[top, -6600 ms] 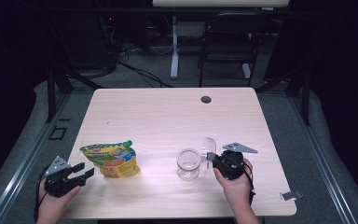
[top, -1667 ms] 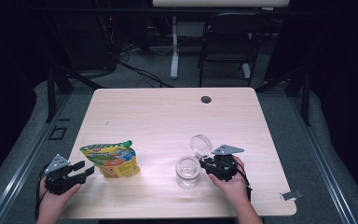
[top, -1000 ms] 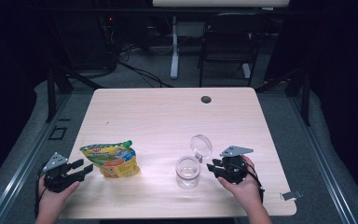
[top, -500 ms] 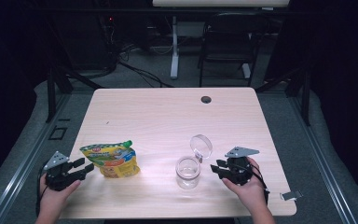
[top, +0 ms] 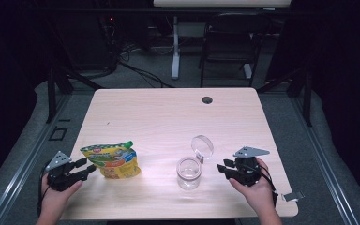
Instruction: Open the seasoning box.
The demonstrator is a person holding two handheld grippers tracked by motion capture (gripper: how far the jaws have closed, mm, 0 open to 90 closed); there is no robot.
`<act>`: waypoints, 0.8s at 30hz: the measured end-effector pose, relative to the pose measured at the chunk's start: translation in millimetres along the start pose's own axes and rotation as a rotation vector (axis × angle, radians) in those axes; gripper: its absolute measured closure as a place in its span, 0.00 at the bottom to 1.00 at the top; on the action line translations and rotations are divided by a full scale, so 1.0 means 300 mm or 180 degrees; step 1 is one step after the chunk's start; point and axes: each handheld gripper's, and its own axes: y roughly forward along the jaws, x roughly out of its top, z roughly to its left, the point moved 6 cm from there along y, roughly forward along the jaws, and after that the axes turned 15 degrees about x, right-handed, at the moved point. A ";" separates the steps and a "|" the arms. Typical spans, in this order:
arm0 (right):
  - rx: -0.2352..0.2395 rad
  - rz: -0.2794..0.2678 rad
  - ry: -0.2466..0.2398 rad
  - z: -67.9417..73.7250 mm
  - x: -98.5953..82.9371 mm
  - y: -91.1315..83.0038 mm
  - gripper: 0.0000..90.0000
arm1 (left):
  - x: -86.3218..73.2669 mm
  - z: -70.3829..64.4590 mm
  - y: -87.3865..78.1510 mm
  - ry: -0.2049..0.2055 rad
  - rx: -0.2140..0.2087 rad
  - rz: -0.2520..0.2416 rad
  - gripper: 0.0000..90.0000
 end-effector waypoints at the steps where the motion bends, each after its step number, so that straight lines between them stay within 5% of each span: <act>1: 0.0012 0.0002 -0.0003 0.000 0.004 -0.002 0.70 | -0.001 0.000 -0.007 0.0017 -0.0008 0.0018 0.53; 17: 0.0052 0.0039 -0.0092 0.037 -0.002 0.014 0.68 | 0.001 -0.018 -0.030 0.0055 -0.0019 -0.0033 0.54; 24: 0.0159 -0.0229 -0.0207 0.097 0.027 -0.013 0.69 | 0.016 -0.018 -0.046 0.0059 -0.0006 -0.0076 0.54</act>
